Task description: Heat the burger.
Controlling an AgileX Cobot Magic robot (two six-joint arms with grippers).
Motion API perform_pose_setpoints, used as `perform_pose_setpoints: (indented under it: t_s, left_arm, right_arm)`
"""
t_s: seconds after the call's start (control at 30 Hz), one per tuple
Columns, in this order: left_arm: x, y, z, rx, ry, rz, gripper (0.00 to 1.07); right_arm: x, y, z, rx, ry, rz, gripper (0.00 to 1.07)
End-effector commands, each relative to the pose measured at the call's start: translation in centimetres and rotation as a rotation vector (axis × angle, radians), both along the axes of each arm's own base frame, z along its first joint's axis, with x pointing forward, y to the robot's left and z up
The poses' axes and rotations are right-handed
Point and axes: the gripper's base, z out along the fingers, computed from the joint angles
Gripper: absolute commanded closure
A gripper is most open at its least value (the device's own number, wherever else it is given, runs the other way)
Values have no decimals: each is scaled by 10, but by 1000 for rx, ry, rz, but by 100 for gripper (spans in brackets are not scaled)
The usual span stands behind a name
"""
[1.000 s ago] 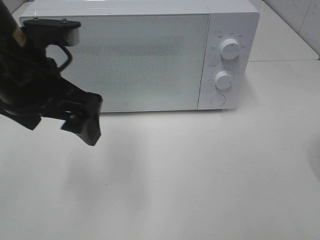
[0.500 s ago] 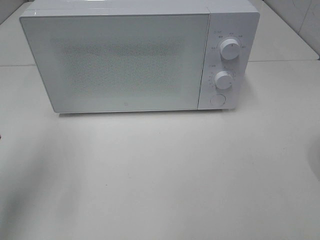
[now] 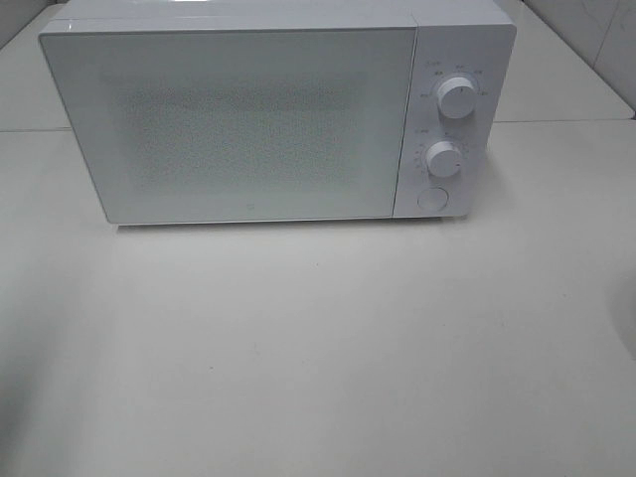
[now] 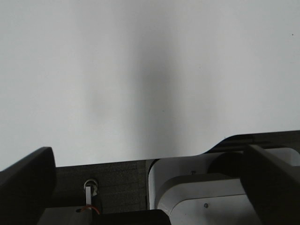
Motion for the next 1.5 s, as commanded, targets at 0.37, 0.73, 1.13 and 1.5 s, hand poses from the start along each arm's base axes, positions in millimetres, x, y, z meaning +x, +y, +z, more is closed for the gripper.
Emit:
perform_pose_setpoints:
  t_s: [0.37,0.73,1.13,1.5]
  left_arm:
    - [-62,-3,26,-14,-329,0,6]
    - [-102,-5,7,-18,-541,6,6]
    - [-143,-5,10,19,-800,13,6]
    - [-147,-3,9,13,-821,44,6]
  right_arm:
    - [-4,0,1,-6,-37,2,33]
    - [-4,0,1,-6,-37,2,33]
    - [-4,0,1,-6,-37,2,33]
    - [-4,0,1,-6,-36,2,33]
